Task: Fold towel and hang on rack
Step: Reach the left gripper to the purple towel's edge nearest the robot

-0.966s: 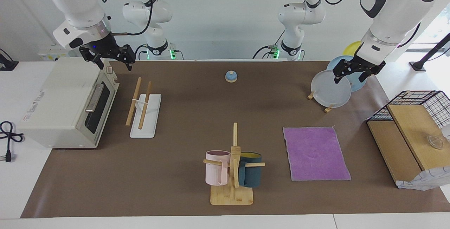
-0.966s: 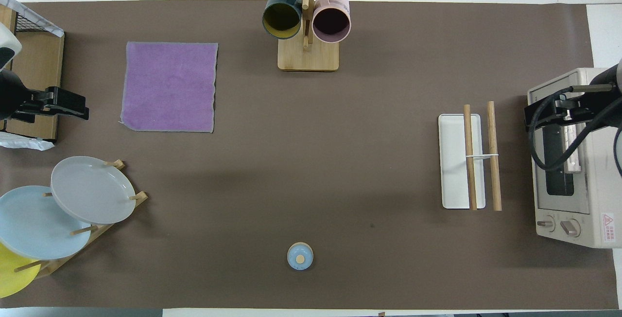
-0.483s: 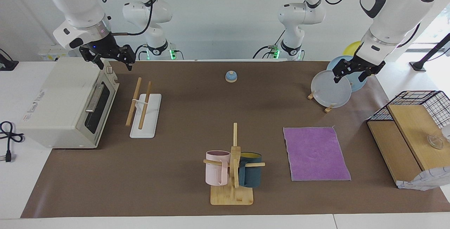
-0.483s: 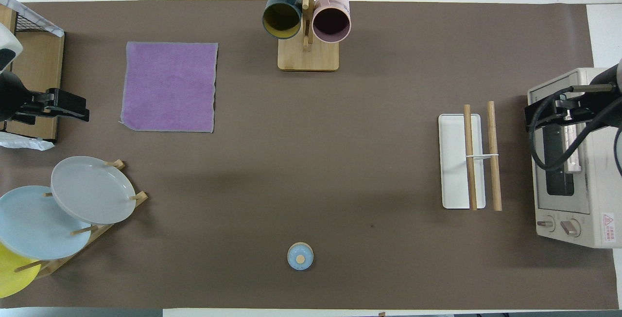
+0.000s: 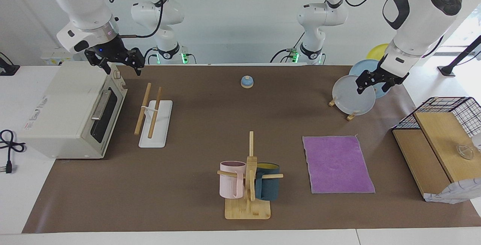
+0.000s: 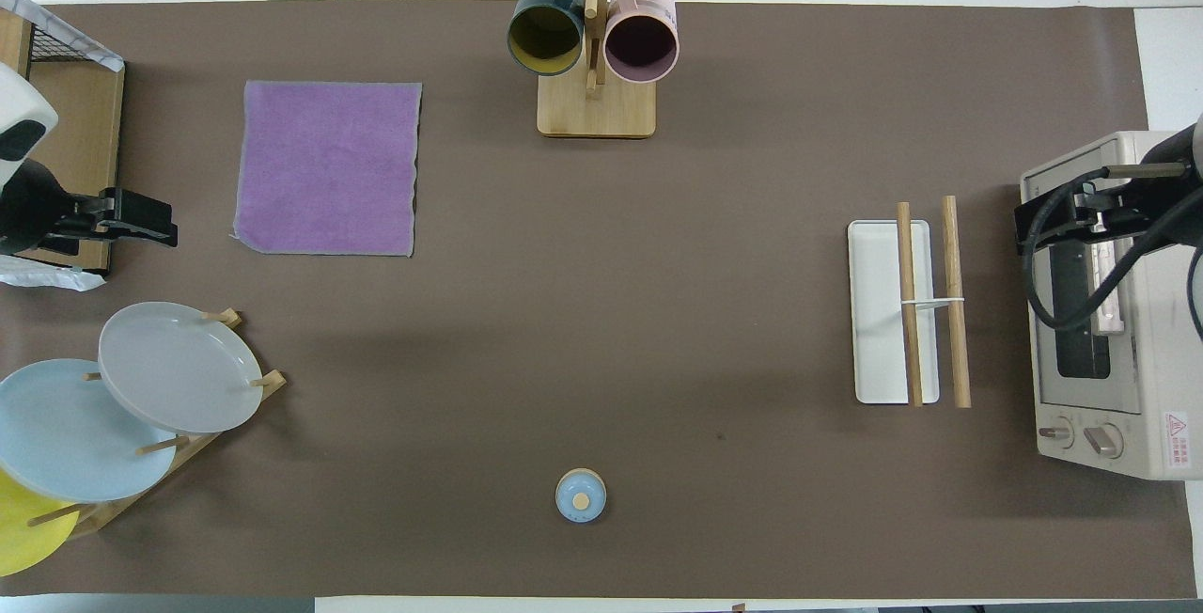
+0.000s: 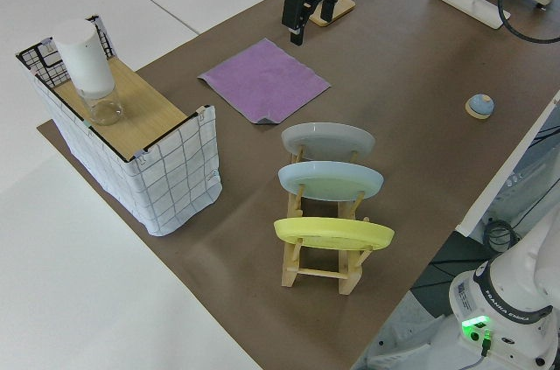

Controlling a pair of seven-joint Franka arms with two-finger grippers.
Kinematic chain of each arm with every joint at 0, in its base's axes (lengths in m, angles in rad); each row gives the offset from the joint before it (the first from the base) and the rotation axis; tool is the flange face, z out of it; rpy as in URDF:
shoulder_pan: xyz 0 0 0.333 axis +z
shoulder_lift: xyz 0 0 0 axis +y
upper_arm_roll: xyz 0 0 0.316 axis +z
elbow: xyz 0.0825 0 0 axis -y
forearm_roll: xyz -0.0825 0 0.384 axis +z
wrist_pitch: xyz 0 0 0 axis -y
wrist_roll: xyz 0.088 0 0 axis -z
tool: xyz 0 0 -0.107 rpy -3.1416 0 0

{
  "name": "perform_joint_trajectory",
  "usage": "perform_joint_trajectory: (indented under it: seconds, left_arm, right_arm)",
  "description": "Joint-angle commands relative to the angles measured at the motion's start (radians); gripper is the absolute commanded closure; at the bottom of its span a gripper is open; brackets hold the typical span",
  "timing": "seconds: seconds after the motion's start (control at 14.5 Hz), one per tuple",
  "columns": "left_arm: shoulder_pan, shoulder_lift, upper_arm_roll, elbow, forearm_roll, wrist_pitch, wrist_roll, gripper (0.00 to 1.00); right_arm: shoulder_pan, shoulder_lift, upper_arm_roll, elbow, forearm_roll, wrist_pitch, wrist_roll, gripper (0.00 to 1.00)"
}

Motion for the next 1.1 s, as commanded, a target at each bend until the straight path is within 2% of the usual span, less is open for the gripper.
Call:
perform_joint_trajectory:
  seconds: [0.0,0.34,0.55,0.83,1.03]
  left_arm:
    - [0.032,-0.004,-0.002,-0.142,0.008,0.154,0.005,0.00]
    - [0.061,0.164,-0.004,-0.180,-0.015,0.379,-0.078,0.01]
    - [0.078,0.230,-0.002,-0.176,-0.139,0.487,-0.088,0.04]
    - [0.060,0.380,-0.004,-0.070,-0.139,0.525,-0.090,0.12]
    - [0.058,0.401,-0.004,-0.060,-0.133,0.511,-0.082,0.19]
  right_arm:
    - [-0.019,-0.022,0.009,-0.027,0.021,0.012,-0.019,0.00]
    - [-0.019,-0.022,0.010,-0.027,0.021,0.012,-0.019,0.00]
    - [-0.019,-0.022,0.009,-0.027,0.021,0.012,-0.019,0.00]
    - [-0.019,-0.022,0.010,-0.027,0.021,0.012,-0.019,0.00]
    - [-0.019,-0.022,0.010,-0.027,0.021,0.012,-0.019,0.00]
